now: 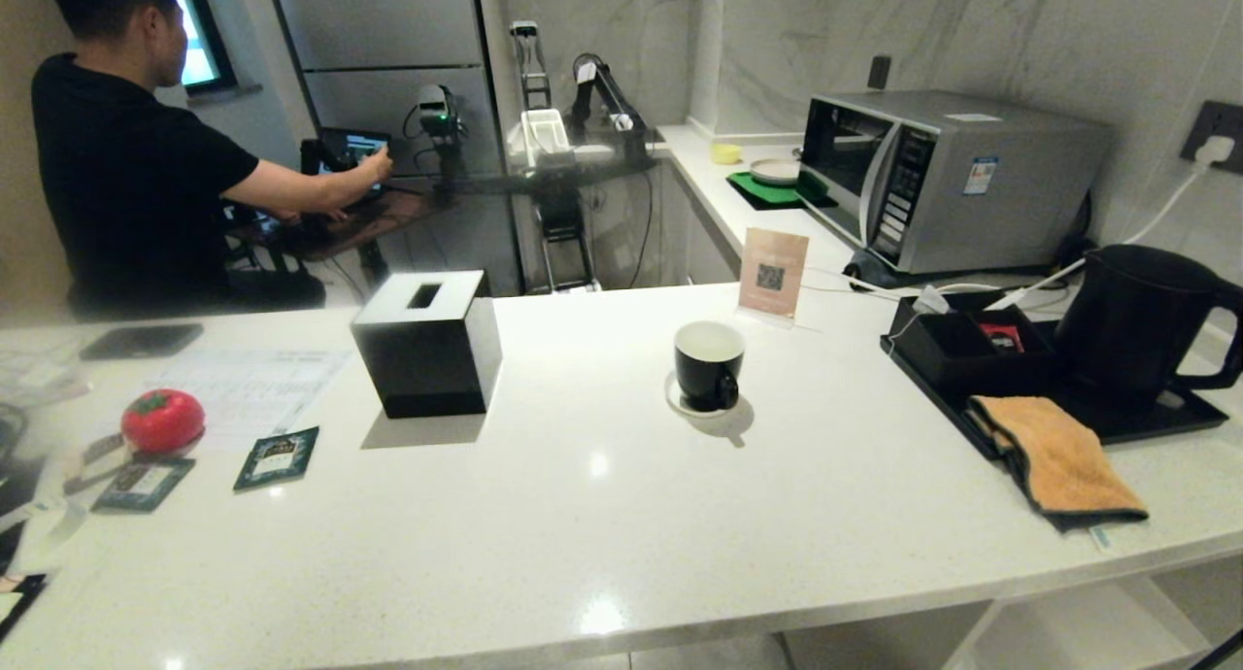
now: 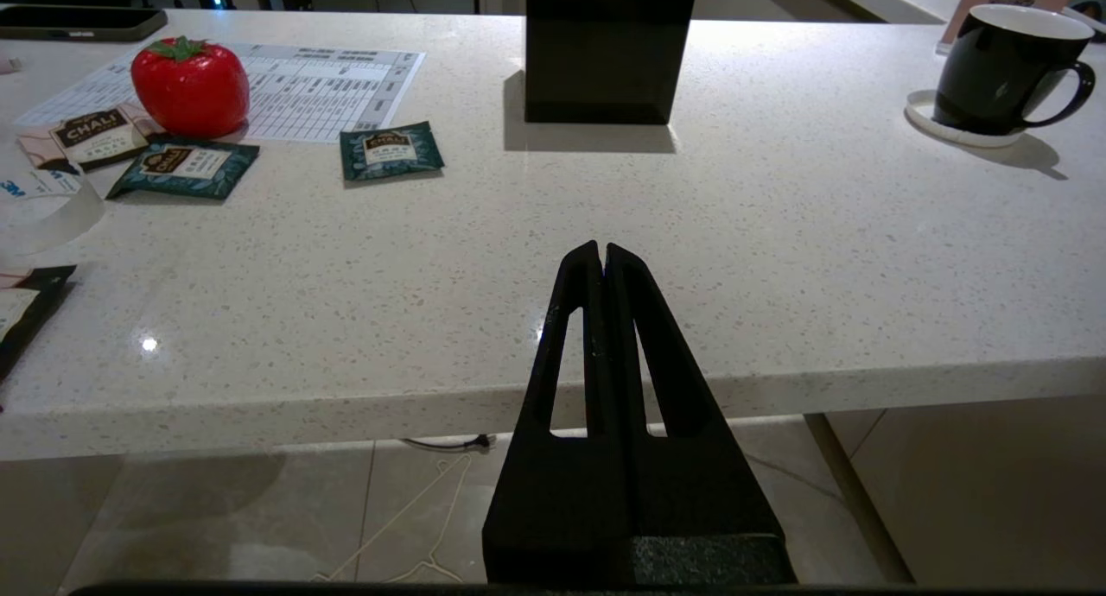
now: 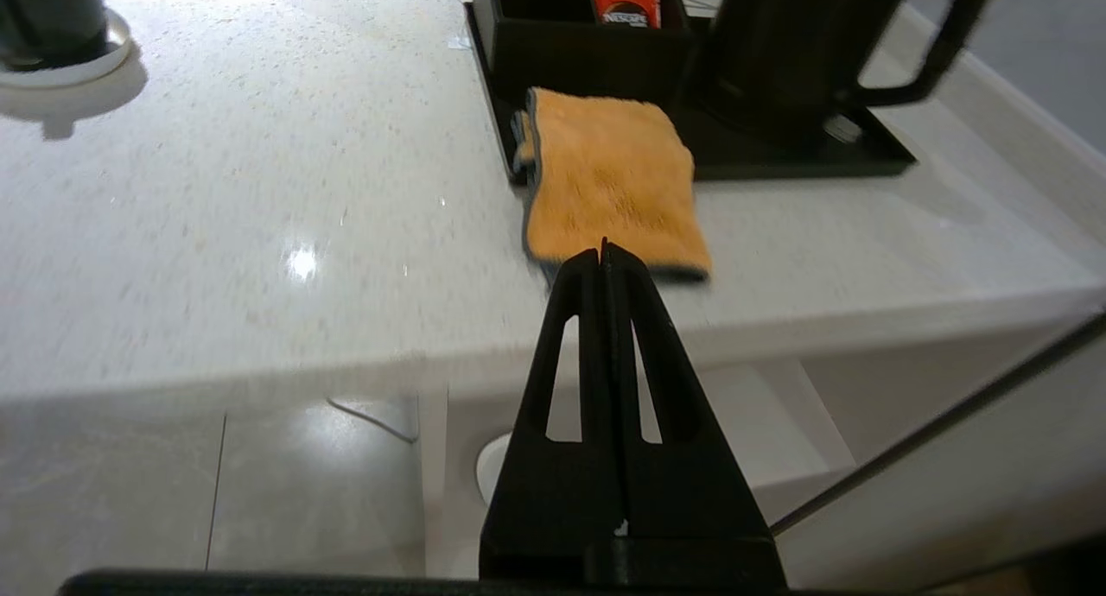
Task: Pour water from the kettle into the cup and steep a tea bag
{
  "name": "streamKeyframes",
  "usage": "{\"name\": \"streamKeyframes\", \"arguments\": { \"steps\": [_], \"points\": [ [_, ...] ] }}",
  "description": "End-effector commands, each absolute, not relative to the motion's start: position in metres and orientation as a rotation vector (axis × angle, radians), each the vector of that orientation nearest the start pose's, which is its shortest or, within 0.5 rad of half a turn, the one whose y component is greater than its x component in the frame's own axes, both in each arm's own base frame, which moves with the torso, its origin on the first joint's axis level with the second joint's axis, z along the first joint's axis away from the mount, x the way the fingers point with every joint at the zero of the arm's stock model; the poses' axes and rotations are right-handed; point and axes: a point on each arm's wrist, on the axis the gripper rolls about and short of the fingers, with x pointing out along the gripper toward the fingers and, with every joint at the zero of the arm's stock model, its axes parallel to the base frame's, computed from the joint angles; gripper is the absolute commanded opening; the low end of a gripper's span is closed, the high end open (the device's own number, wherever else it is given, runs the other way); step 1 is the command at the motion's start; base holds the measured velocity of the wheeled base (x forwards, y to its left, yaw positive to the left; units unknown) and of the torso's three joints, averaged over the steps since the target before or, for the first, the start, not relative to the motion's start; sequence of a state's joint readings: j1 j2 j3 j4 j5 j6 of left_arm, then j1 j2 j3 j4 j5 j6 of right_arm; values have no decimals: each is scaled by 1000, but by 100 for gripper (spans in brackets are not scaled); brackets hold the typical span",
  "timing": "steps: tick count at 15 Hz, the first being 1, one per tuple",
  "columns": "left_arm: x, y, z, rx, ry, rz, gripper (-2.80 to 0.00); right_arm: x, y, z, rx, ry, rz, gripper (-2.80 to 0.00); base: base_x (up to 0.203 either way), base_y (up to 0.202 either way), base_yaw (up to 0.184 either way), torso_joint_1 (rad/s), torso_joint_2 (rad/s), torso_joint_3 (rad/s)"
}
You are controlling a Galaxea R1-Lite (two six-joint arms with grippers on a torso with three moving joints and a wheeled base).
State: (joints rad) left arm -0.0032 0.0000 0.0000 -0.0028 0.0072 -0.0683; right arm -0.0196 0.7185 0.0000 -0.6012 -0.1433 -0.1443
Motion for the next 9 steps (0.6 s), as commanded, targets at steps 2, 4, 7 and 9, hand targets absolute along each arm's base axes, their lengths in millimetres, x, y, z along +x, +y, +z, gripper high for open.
{"name": "streamKeyframes", "arguments": {
  "steps": [2,4,7,9],
  "points": [
    [-23,0,76,-69,-2,5,-280,17,-4,114,-146,67,-158,-280,0,0,0,0,0,0],
    [-23,0,76,-69,-2,5,-280,8,-3,107,-143,60,-155,-280,0,0,0,0,0,0],
    [-23,0,76,-69,-2,5,-280,-8,-3,94,-140,30,-152,-280,0,0,0,0,0,0],
    [-23,0,76,-69,-3,4,-280,-16,-2,89,-137,-20,-104,-280,0,0,0,0,0,0]
  ]
}}
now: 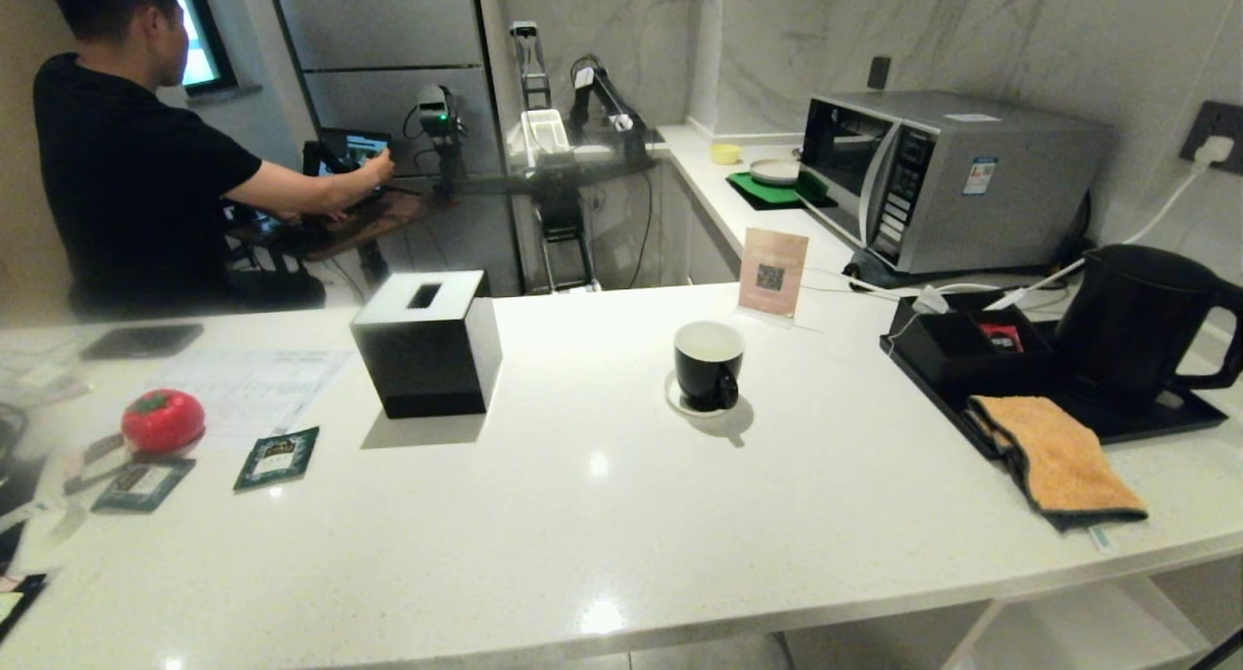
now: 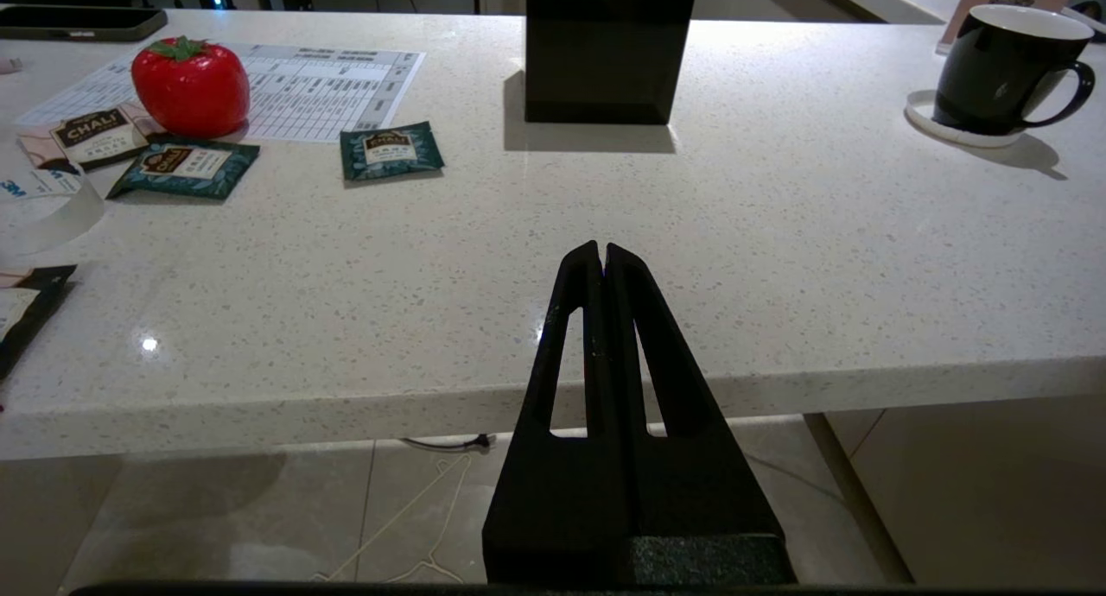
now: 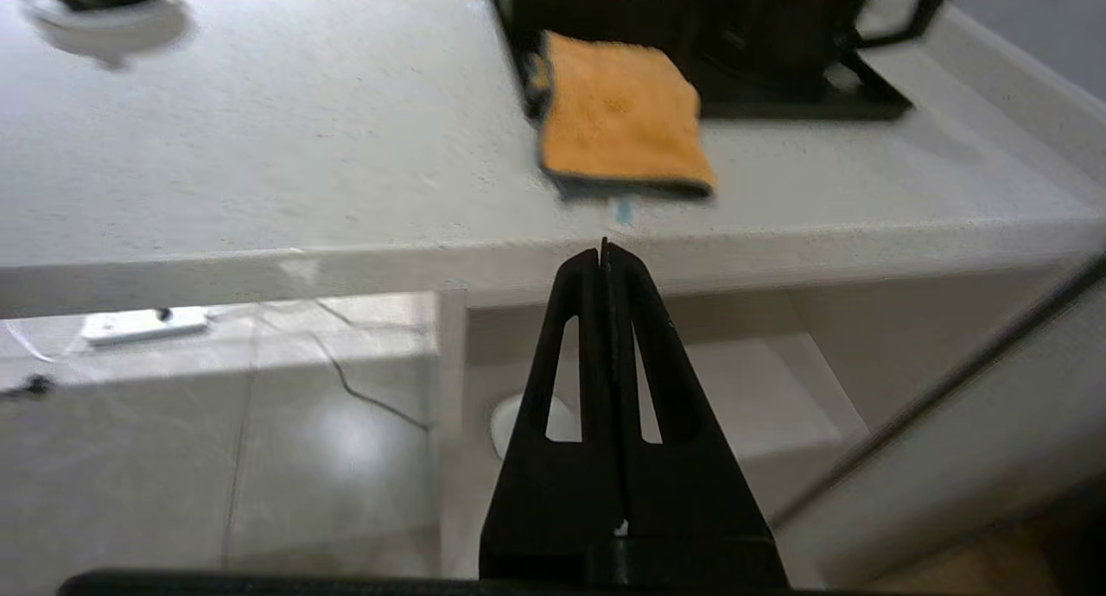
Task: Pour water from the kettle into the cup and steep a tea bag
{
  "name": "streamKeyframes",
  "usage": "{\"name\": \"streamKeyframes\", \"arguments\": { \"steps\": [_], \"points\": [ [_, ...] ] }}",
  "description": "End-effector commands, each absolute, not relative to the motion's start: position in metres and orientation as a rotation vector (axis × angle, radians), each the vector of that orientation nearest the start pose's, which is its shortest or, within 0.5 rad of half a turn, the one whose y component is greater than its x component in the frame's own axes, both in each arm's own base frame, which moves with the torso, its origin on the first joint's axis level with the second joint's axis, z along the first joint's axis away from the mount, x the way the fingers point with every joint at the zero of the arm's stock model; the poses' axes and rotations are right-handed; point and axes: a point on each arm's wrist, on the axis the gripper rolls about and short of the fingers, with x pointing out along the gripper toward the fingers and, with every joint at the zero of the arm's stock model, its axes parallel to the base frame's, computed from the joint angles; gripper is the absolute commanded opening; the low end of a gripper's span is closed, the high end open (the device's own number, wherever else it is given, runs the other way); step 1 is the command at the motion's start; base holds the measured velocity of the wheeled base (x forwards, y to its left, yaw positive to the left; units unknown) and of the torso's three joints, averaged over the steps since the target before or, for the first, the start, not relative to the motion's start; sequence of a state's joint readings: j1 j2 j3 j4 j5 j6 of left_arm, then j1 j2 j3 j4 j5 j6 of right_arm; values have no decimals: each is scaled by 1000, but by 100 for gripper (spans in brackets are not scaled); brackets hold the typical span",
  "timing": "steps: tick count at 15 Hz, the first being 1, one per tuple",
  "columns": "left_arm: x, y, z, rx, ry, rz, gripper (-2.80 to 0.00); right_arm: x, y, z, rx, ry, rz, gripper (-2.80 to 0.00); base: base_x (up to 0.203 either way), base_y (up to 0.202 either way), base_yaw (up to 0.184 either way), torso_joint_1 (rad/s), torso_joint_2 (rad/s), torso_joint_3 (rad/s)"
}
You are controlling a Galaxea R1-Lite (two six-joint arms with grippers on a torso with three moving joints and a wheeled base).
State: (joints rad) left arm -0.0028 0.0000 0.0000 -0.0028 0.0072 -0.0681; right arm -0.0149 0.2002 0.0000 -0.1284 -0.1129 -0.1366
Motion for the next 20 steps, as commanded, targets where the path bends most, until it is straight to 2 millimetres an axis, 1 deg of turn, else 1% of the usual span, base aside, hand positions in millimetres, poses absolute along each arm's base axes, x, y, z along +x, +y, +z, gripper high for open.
{"name": "streamKeyframes", "arguments": {
  "steps": [1,3,5,9,20],
  "points": [
    [-23,0,76,-69,-3,5,-280,-20,-1,84,-137,-41,-74,-280,0,0,0,0,0,0],
    [-23,0,76,-69,-3,5,-280,-23,0,79,-133,-35,-21,-280,0,0,0,0,0,0],
    [-23,0,76,-69,-2,5,-280,-23,0,76,-129,-4,-16,-280,0,0,0,0,0,0],
    [-23,0,76,-69,-2,5,-280,-23,0,75,-54,1,-20,-280,0,0,0,0,0,0],
    [-23,0,76,-69,-3,5,-280,-23,0,75,-62,1,-20,-280,0,0,0,0,0,0]
  ]
}}
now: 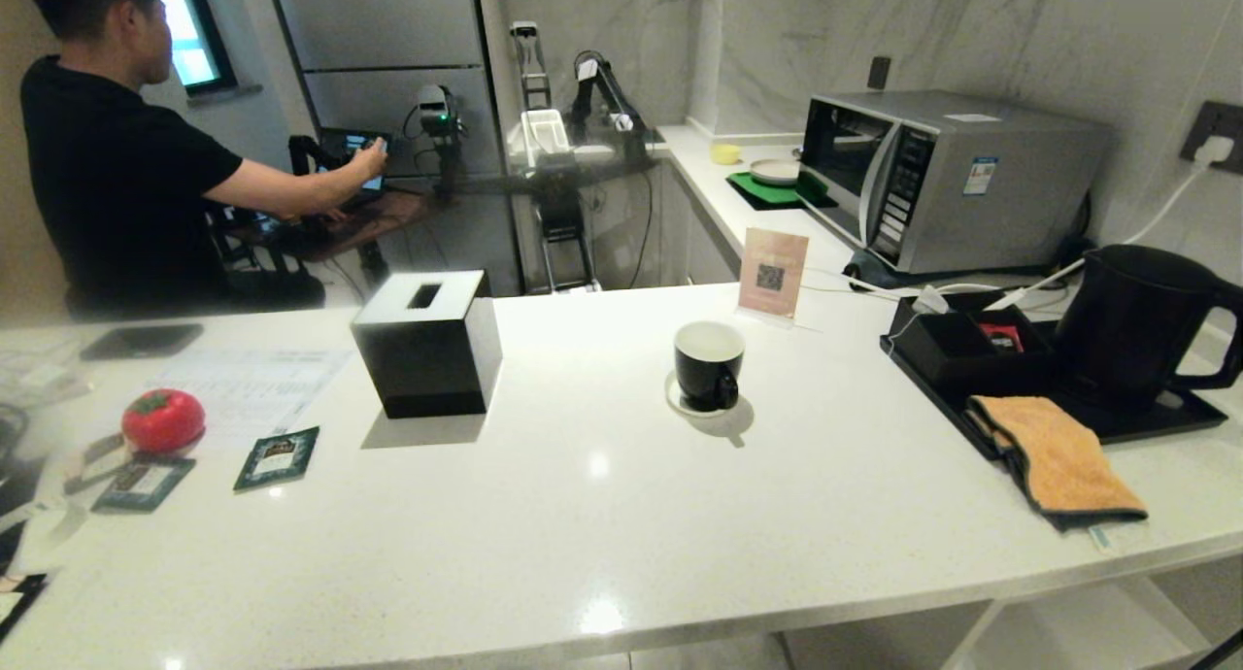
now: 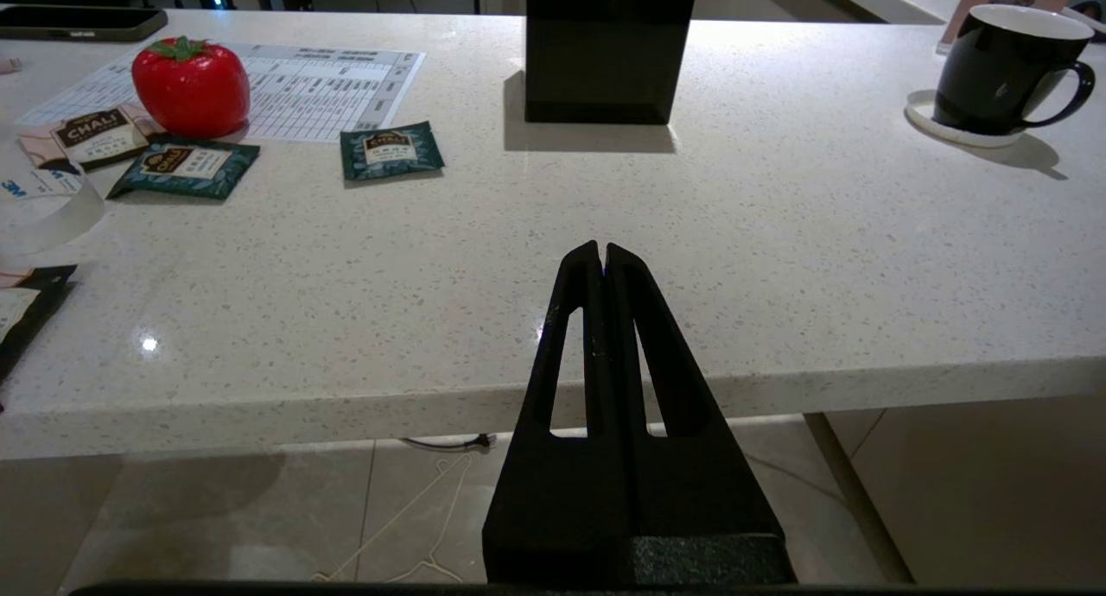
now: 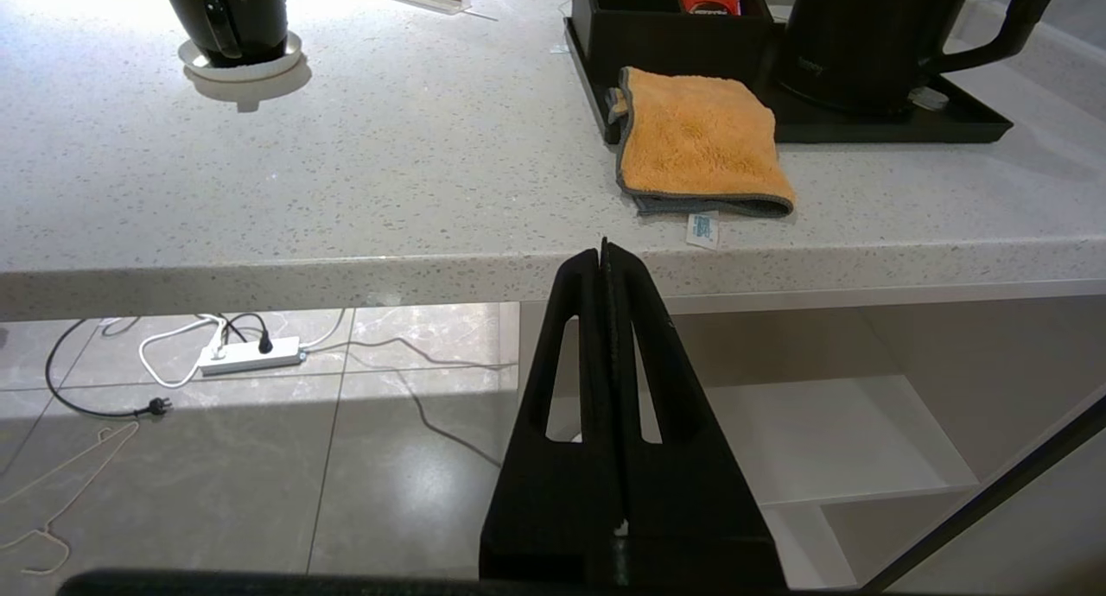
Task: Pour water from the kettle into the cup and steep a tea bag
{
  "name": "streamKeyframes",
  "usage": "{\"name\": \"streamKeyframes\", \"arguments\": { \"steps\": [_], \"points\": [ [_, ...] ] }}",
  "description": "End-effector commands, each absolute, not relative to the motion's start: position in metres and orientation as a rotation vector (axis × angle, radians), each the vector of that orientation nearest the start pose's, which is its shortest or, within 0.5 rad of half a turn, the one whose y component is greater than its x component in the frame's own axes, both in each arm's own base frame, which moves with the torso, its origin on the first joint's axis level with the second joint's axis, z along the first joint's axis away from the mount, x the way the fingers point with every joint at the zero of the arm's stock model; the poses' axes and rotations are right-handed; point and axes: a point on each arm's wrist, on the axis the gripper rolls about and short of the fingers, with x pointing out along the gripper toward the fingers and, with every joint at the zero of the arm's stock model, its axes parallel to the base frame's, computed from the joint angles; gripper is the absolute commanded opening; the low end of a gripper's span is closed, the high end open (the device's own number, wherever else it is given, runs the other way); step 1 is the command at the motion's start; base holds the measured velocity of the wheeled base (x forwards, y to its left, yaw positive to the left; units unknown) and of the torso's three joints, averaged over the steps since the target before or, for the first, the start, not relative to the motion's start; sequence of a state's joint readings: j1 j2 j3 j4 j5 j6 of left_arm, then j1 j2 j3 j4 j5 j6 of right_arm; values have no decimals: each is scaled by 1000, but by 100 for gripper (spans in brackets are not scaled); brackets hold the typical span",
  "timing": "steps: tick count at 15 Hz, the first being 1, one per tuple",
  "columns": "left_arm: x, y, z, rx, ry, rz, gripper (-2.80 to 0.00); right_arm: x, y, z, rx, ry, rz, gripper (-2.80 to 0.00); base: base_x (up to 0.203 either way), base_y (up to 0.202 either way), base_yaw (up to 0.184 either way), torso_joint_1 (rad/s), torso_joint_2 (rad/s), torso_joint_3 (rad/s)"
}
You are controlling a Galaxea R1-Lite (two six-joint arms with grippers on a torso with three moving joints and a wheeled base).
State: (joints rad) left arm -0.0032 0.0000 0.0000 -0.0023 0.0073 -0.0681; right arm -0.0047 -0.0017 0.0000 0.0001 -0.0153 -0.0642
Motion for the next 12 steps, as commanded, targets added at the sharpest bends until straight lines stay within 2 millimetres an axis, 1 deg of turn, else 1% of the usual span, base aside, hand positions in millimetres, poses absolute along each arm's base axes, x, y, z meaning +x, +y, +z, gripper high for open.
{"name": "streamKeyframes", "arguments": {
  "steps": [1,9,12],
  "points": [
    [-23,0,76,-69,-2,5,-280,-23,0,75,-52,1,-20,-280,0,0,0,0,0,0],
    [-23,0,76,-69,-3,5,-280,-22,-1,75,-24,9,-37,-280,0,0,0,0,0,0],
    [-23,0,76,-69,-2,5,-280,-15,-1,82,-24,62,-41,-280,0,0,0,0,0,0]
  ]
}}
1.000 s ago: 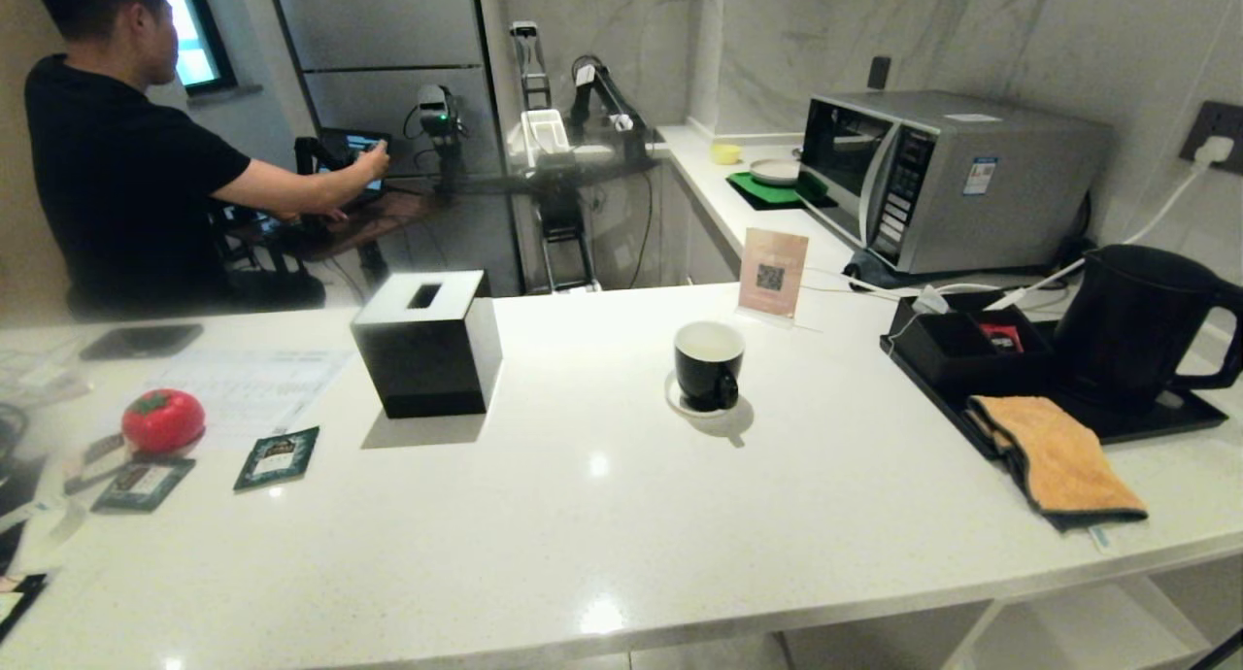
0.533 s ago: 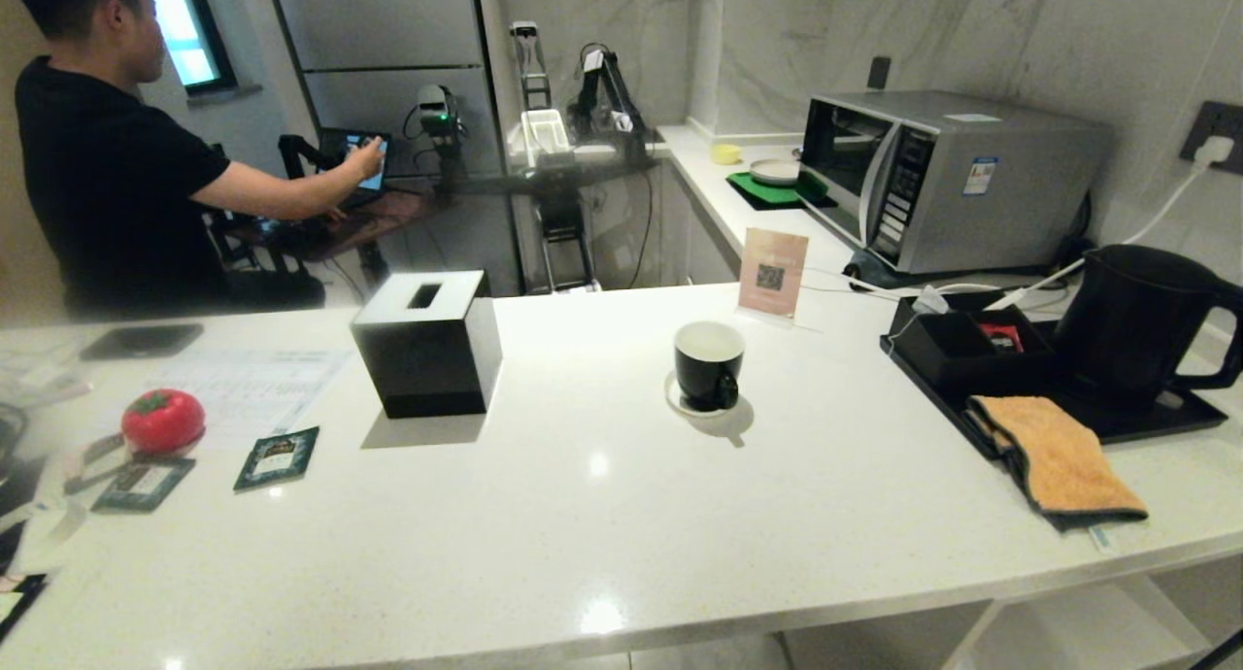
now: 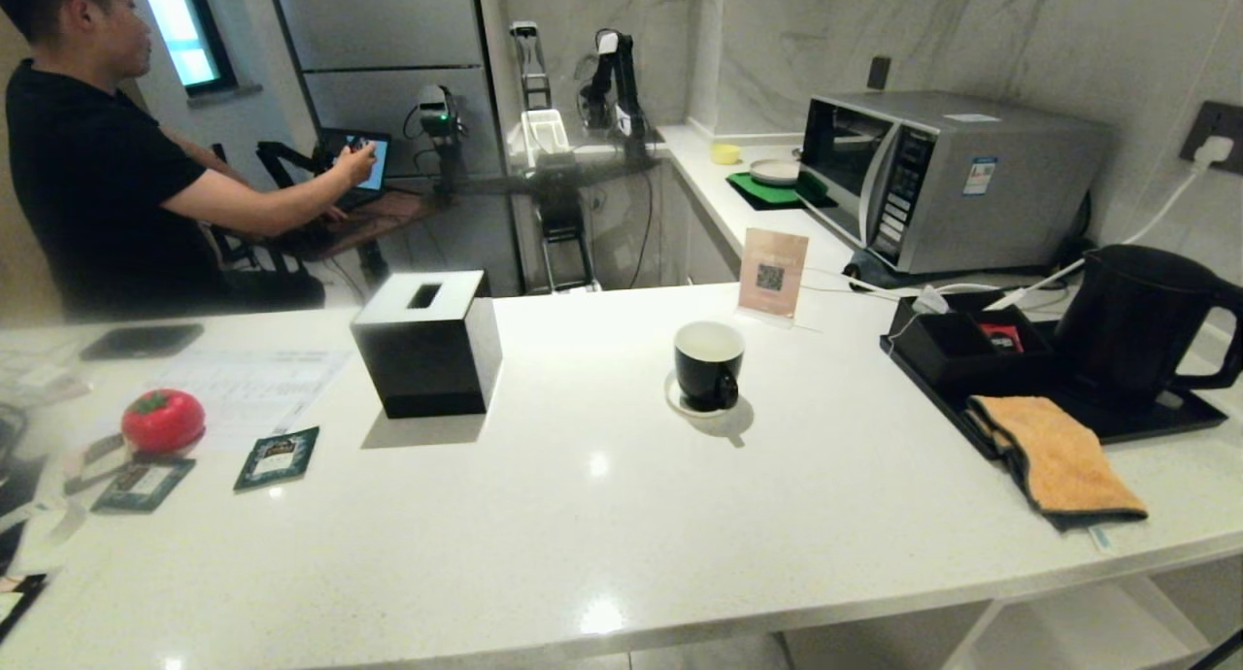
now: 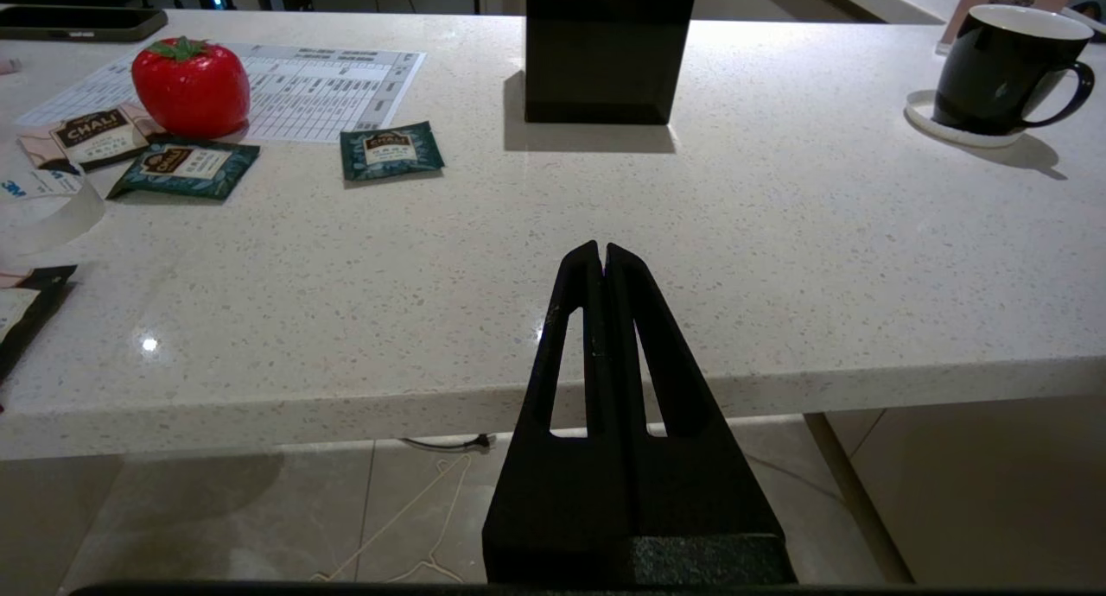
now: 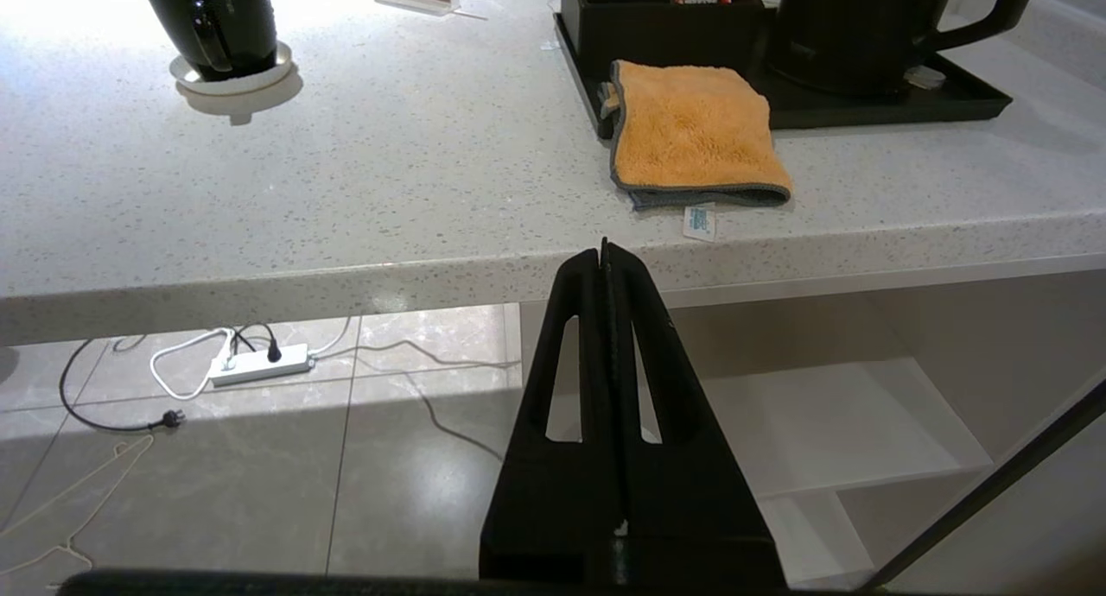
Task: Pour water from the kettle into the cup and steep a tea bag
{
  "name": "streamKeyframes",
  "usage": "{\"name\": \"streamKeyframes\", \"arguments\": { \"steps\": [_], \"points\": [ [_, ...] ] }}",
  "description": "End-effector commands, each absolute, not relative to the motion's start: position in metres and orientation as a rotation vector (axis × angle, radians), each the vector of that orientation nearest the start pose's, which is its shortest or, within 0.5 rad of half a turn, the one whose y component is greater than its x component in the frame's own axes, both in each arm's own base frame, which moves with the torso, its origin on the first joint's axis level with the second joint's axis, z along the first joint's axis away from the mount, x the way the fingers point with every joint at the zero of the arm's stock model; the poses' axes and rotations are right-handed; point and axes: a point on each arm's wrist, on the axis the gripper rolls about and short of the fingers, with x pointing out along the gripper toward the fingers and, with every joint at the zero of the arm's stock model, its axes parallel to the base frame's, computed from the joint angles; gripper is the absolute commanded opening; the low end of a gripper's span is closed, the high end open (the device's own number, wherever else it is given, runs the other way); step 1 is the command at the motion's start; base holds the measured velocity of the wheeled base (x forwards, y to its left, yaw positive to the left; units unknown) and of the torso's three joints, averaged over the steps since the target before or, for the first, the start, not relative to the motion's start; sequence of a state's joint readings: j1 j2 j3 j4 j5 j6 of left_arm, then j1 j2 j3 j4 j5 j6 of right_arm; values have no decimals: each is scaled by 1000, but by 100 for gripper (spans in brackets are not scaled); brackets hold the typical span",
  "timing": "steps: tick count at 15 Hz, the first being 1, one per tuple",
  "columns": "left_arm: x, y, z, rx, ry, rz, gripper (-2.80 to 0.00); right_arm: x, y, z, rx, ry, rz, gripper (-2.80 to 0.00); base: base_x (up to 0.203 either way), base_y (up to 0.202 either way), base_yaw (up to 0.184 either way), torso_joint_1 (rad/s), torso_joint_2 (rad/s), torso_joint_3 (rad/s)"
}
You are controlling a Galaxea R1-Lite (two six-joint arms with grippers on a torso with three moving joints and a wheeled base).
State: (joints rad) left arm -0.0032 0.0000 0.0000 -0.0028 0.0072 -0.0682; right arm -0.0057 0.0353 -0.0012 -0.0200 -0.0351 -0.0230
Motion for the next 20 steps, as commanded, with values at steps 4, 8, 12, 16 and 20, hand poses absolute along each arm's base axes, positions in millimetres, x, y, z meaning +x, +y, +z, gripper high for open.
{"name": "streamKeyframes", "arguments": {
  "steps": [4,8,12,16,20],
  "points": [
    [-23,0,76,-69,-2,5,-280,5,-1,104,-14,66,-44,-280,0,0,0,0,0,0],
    [-23,0,76,-69,-2,5,-280,32,-1,135,18,49,-47,-280,0,0,0,0,0,0],
    [-23,0,76,-69,-3,4,-280,63,-4,181,37,17,-89,-280,0,0,0,0,0,0],
    [-23,0,76,-69,-3,5,-280,103,-14,207,45,62,-161,-280,0,0,0,0,0,0],
    [-23,0,76,-69,-3,5,-280,149,-29,231,41,89,-224,-280,0,0,0,0,0,0]
  ]
}}
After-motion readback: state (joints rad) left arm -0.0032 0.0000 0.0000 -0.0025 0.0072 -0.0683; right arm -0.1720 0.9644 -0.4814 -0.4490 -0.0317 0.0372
